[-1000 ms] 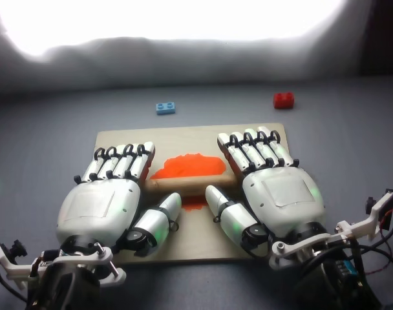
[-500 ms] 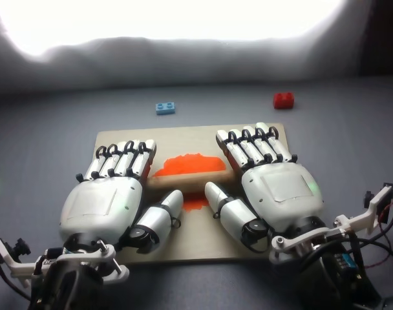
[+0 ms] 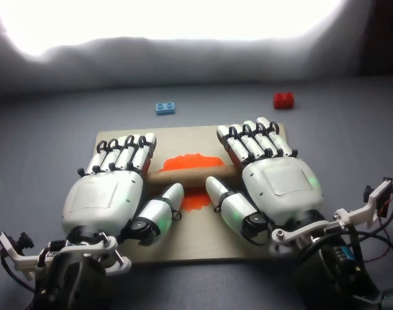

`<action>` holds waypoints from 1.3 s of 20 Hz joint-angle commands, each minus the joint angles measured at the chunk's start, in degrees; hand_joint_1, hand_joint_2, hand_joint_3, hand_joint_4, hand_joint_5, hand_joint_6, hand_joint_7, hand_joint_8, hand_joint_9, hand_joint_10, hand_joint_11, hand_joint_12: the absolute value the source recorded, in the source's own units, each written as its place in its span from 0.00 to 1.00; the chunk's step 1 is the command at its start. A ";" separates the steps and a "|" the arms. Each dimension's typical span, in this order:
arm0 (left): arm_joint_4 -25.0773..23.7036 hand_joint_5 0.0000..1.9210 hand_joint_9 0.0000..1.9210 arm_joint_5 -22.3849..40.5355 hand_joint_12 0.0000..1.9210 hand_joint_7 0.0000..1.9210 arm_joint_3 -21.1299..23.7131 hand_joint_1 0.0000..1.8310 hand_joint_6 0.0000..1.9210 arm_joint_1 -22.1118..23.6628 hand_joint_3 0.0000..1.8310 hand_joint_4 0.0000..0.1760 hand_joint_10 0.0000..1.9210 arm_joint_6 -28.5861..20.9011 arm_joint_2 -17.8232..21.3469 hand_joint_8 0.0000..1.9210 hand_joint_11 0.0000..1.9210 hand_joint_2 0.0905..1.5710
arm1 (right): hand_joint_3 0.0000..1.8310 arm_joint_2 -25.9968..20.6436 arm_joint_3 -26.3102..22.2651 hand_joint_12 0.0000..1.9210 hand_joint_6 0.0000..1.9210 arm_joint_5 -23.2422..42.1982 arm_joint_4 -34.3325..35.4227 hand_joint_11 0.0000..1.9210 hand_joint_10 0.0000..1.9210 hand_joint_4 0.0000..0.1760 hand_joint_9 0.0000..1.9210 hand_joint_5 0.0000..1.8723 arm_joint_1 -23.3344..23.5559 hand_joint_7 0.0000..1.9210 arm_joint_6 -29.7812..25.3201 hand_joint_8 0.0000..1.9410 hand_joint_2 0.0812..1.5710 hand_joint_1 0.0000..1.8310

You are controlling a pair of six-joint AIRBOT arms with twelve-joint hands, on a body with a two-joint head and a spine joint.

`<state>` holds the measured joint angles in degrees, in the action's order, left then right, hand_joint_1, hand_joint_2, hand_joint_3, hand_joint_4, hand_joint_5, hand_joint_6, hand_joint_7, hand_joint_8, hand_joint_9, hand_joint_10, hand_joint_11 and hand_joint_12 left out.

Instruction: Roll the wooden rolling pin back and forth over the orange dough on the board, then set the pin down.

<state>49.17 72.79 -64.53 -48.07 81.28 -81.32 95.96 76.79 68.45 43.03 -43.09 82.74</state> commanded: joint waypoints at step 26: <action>-2.63 0.00 0.02 3.91 0.10 0.02 -4.37 0.00 0.00 0.78 0.00 0.00 0.00 -2.17 -2.48 0.00 0.00 0.93 | 0.00 0.66 4.14 0.04 0.01 2.36 -1.11 0.00 0.00 0.00 0.04 0.07 1.28 0.07 -1.35 0.00 0.98 0.00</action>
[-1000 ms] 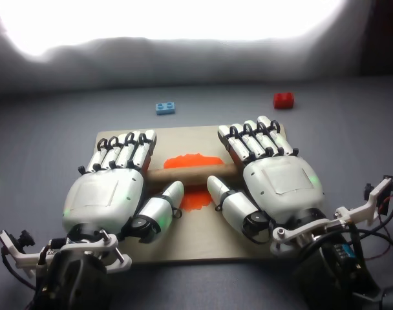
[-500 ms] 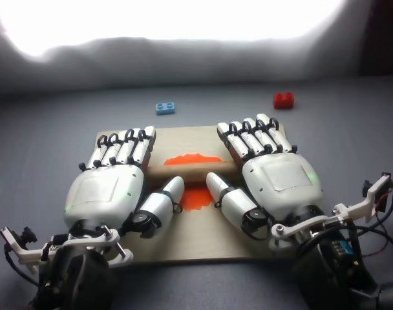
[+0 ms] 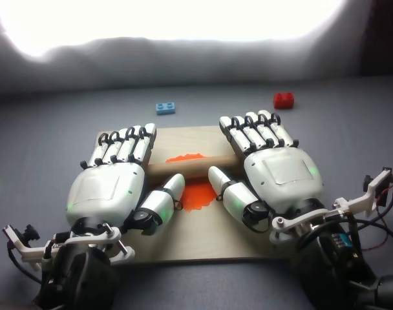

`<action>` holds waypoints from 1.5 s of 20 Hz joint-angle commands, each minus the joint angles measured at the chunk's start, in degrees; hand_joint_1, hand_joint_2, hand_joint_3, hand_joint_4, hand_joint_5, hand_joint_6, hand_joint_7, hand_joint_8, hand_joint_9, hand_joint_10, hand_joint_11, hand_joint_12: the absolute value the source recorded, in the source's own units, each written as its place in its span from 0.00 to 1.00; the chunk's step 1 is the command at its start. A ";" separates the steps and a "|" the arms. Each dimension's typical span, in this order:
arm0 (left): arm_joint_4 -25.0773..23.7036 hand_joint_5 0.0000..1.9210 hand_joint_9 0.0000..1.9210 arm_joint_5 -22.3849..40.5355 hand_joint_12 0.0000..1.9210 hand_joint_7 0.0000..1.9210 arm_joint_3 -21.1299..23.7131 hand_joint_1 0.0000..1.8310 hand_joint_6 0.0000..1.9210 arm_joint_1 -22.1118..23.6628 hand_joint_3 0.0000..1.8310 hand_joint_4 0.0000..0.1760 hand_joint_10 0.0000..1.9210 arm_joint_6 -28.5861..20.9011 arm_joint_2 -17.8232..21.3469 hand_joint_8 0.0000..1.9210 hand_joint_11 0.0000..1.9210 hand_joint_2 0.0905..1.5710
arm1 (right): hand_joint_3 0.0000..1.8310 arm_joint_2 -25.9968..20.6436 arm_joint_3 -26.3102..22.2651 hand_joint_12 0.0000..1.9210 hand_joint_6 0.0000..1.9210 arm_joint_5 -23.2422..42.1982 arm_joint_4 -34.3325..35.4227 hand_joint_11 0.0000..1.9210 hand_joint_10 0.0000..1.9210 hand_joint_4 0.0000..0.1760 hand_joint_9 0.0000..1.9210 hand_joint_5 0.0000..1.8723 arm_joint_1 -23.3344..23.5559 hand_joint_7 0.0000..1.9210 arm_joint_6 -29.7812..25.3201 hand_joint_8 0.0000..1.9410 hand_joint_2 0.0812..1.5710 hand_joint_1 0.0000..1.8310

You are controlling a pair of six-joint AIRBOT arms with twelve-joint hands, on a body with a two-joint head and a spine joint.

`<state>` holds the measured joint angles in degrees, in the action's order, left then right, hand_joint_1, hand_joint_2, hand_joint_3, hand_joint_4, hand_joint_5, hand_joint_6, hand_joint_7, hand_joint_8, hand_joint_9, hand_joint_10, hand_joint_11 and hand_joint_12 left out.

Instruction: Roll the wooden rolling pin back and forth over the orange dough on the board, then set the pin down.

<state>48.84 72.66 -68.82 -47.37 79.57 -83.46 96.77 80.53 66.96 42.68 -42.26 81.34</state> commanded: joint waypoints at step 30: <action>-2.93 0.01 0.01 3.52 0.07 0.02 -4.25 0.00 0.00 1.31 0.00 0.00 0.00 -1.88 -2.92 0.00 0.00 0.93 | 0.00 0.42 4.84 0.00 0.00 0.97 0.22 0.00 0.00 0.00 0.02 0.06 1.36 0.06 -2.27 0.00 0.98 0.00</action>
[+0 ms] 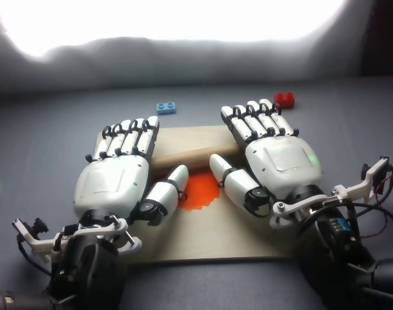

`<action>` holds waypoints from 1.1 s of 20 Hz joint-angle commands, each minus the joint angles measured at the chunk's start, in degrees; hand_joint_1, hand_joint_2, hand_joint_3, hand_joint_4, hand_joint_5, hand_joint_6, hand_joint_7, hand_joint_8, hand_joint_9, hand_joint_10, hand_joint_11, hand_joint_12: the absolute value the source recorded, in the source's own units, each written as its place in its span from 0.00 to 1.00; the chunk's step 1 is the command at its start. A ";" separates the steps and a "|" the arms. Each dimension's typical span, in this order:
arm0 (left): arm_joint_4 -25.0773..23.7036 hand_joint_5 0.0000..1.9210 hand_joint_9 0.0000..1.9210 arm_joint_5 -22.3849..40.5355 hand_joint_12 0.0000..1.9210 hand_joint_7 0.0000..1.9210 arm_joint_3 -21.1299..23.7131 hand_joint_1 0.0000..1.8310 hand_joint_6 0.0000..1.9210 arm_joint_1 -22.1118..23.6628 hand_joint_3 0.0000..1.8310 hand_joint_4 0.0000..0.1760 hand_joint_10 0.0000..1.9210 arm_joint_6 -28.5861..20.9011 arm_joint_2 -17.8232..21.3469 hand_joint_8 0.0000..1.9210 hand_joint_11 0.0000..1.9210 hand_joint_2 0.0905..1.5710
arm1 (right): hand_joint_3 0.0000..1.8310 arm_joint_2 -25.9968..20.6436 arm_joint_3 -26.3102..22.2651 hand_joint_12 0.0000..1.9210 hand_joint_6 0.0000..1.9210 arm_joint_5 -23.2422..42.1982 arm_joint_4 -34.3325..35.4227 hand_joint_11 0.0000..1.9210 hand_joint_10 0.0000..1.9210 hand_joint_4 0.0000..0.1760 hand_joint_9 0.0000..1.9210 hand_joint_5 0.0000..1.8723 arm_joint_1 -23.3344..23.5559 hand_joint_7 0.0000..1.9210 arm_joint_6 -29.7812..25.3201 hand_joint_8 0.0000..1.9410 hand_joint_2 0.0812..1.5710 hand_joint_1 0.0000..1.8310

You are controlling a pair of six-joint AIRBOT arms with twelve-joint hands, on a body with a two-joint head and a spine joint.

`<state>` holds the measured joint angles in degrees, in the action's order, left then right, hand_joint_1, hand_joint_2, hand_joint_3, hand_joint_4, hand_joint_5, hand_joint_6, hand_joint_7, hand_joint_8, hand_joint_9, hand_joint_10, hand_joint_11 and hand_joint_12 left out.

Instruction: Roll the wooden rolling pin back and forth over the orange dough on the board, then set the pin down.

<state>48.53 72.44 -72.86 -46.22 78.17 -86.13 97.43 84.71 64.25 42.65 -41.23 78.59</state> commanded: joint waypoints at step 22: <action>-3.60 0.03 0.03 1.13 0.14 0.04 -3.84 0.00 0.00 1.64 0.00 0.00 0.00 -1.44 -2.34 0.00 0.00 0.91 | 0.00 -0.12 1.32 0.01 0.01 3.01 0.25 0.00 0.01 0.00 0.04 0.07 0.63 0.07 -0.18 0.00 0.98 0.00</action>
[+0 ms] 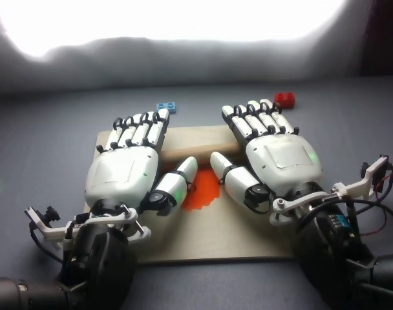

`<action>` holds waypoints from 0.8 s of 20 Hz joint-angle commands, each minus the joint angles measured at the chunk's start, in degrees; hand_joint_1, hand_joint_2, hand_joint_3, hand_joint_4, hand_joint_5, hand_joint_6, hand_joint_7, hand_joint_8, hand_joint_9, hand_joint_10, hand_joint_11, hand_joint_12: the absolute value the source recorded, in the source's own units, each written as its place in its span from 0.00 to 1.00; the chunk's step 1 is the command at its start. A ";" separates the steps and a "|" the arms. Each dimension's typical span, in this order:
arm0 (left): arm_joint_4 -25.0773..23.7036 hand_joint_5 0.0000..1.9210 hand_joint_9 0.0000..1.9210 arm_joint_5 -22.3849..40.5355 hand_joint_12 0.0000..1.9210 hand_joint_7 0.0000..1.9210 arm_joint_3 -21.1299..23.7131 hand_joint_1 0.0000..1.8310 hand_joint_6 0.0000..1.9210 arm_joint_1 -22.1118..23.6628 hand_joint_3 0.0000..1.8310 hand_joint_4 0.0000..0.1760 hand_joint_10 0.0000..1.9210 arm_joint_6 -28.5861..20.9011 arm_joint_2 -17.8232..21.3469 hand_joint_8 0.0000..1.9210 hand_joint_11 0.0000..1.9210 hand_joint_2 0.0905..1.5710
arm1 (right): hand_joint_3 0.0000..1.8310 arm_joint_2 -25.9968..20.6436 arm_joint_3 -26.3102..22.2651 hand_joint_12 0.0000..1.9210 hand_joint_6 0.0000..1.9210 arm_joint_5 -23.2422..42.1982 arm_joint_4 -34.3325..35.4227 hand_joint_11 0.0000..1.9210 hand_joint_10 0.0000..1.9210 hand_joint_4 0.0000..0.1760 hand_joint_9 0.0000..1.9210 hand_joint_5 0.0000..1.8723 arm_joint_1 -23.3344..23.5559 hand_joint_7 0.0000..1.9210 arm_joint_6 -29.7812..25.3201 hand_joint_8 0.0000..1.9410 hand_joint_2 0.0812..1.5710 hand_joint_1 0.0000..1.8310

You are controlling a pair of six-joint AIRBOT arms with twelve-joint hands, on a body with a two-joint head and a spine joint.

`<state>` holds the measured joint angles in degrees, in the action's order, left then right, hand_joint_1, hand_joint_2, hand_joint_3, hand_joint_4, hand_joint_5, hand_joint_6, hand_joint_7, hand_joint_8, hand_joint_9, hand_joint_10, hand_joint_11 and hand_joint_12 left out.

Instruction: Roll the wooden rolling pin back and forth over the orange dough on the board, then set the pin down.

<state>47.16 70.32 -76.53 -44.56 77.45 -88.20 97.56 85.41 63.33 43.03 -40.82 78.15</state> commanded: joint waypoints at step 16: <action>-2.22 0.02 0.03 2.46 0.12 0.03 -2.44 0.00 0.00 0.12 0.00 0.00 0.00 -1.33 -0.90 0.00 0.00 0.92 | 0.00 -0.16 2.33 0.05 0.00 2.97 0.96 0.00 0.00 0.00 0.05 0.07 0.73 0.07 -0.10 0.00 0.98 0.00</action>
<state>46.41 69.49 -78.76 -44.51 76.73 -88.84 97.86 87.15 62.39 43.38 -40.38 77.56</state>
